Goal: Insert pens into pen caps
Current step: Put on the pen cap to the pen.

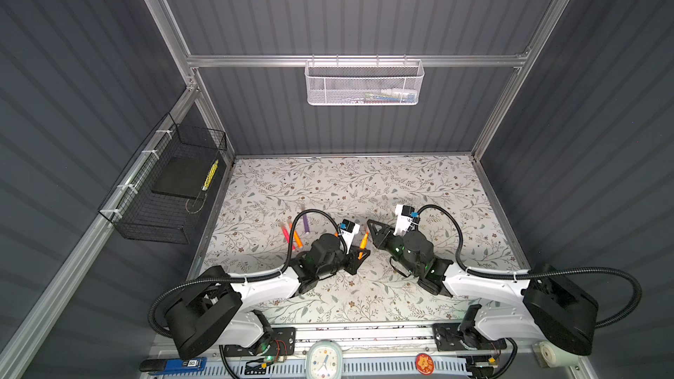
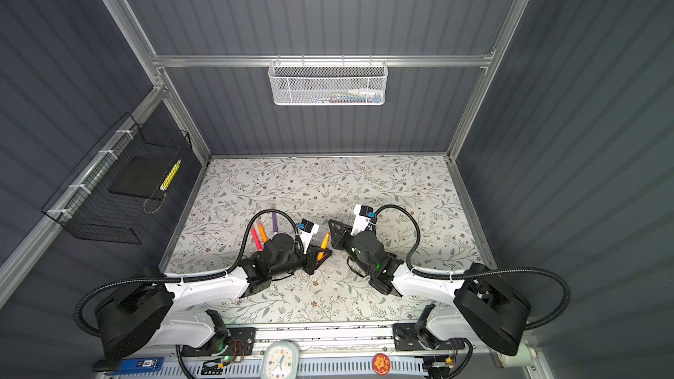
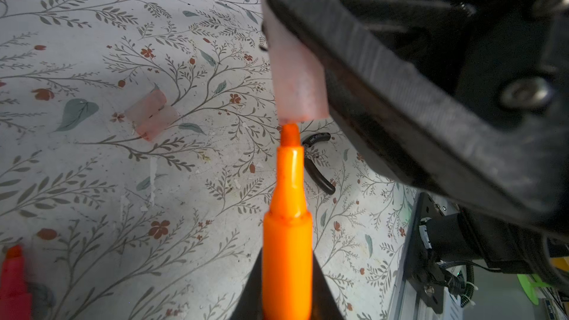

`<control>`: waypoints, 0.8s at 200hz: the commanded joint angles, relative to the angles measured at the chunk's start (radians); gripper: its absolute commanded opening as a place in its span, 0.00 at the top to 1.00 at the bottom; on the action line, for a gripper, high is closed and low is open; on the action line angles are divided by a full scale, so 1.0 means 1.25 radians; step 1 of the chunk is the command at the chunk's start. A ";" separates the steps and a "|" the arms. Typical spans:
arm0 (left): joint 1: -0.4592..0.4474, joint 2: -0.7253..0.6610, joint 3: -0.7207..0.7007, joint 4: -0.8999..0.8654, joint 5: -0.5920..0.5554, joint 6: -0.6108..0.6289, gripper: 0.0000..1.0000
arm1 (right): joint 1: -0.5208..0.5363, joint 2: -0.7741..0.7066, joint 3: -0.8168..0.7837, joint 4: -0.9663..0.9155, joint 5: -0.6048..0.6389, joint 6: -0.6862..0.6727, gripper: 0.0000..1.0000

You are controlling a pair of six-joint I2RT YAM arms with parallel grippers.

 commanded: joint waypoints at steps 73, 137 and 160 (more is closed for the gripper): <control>-0.004 -0.050 0.008 0.005 -0.060 -0.006 1.00 | 0.043 0.044 -0.008 0.042 -0.004 0.008 1.00; -0.001 -0.106 0.003 0.020 -0.073 -0.024 1.00 | 0.053 0.078 -0.091 0.261 -0.074 -0.023 0.99; -0.001 -0.123 0.002 0.030 -0.052 -0.025 1.00 | 0.053 0.088 -0.115 0.321 -0.086 -0.035 0.77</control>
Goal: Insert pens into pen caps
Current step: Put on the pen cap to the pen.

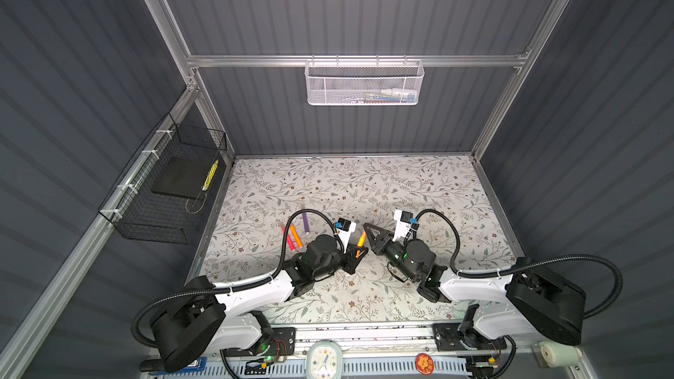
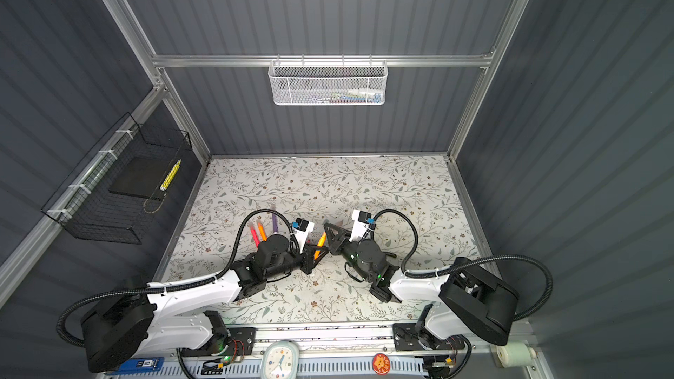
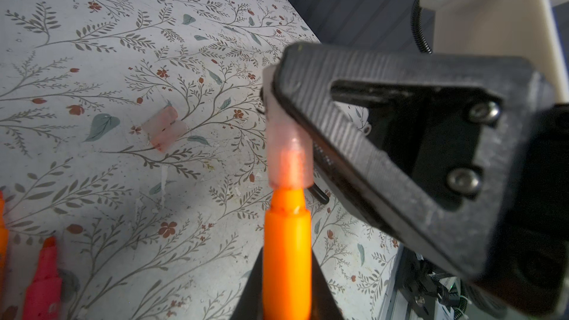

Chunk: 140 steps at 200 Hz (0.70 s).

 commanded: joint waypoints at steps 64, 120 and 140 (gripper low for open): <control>0.003 -0.017 -0.006 0.094 0.013 0.012 1.00 | 0.001 -0.034 -0.059 0.087 -0.076 -0.049 0.34; 0.003 -0.019 -0.045 0.112 -0.005 0.076 1.00 | -0.029 -0.162 -0.058 -0.020 -0.080 -0.066 0.10; 0.002 -0.025 -0.060 0.114 -0.029 0.097 1.00 | -0.035 -0.205 -0.048 -0.079 -0.083 -0.072 0.07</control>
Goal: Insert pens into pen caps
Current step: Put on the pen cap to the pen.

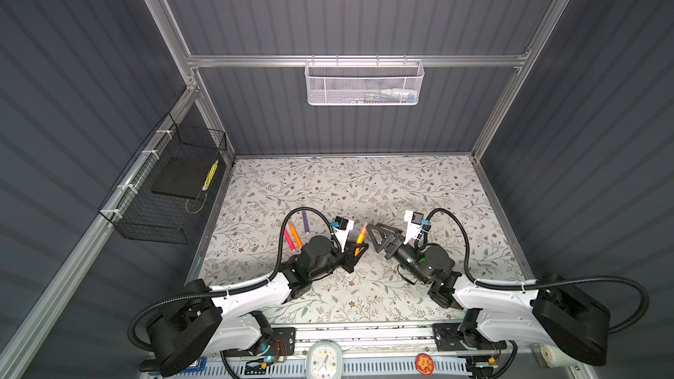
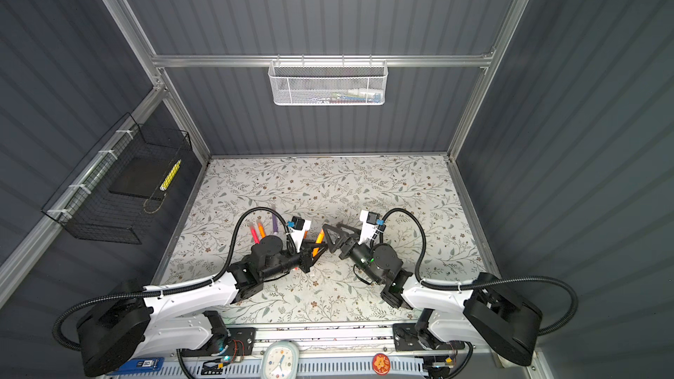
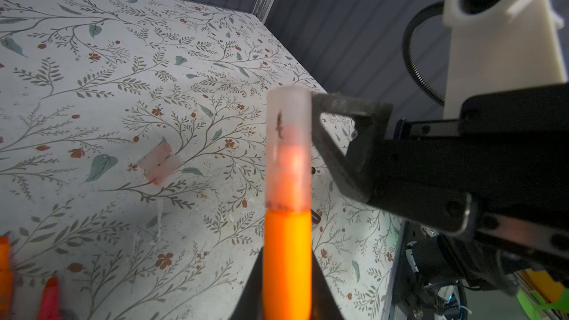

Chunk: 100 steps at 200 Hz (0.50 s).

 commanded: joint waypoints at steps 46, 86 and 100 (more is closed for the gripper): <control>0.001 -0.009 -0.043 0.032 -0.027 0.096 1.00 | -0.032 -0.110 0.035 -0.189 -0.008 -0.016 0.02; 0.001 -0.023 -0.057 0.047 -0.001 0.107 1.00 | -0.087 -0.067 0.082 -0.249 -0.077 0.032 0.13; 0.000 -0.021 -0.054 0.042 -0.001 0.108 1.00 | -0.089 -0.024 0.106 -0.250 -0.108 0.034 0.15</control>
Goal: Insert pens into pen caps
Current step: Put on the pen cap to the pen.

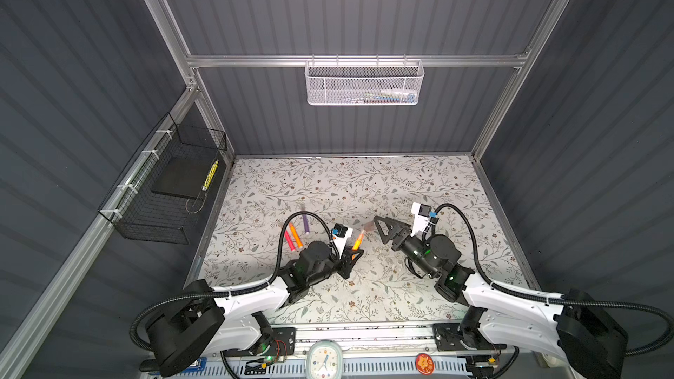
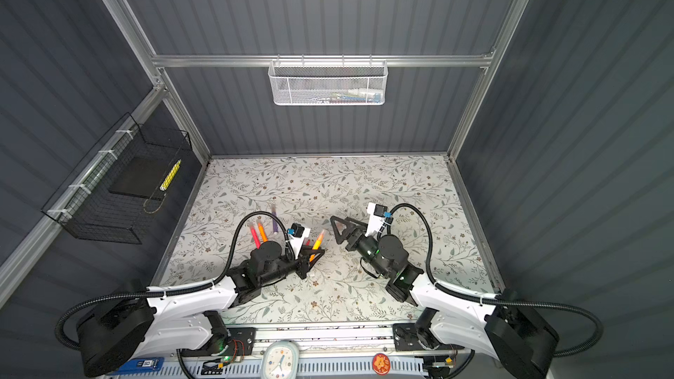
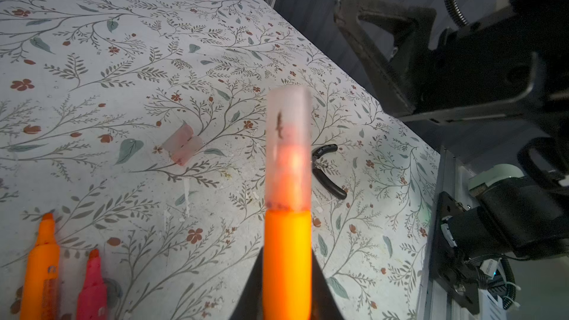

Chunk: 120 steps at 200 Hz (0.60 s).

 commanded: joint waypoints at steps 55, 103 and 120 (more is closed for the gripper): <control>0.000 0.012 0.016 0.024 0.015 0.022 1.00 | 0.003 0.150 0.110 -0.023 -0.134 0.020 0.15; 0.000 0.022 0.021 0.025 0.019 0.021 1.00 | 0.013 0.177 0.131 -0.036 -0.129 0.015 0.34; 0.000 0.018 0.021 0.023 0.019 0.020 1.00 | 0.014 0.177 0.132 -0.042 -0.124 0.012 0.46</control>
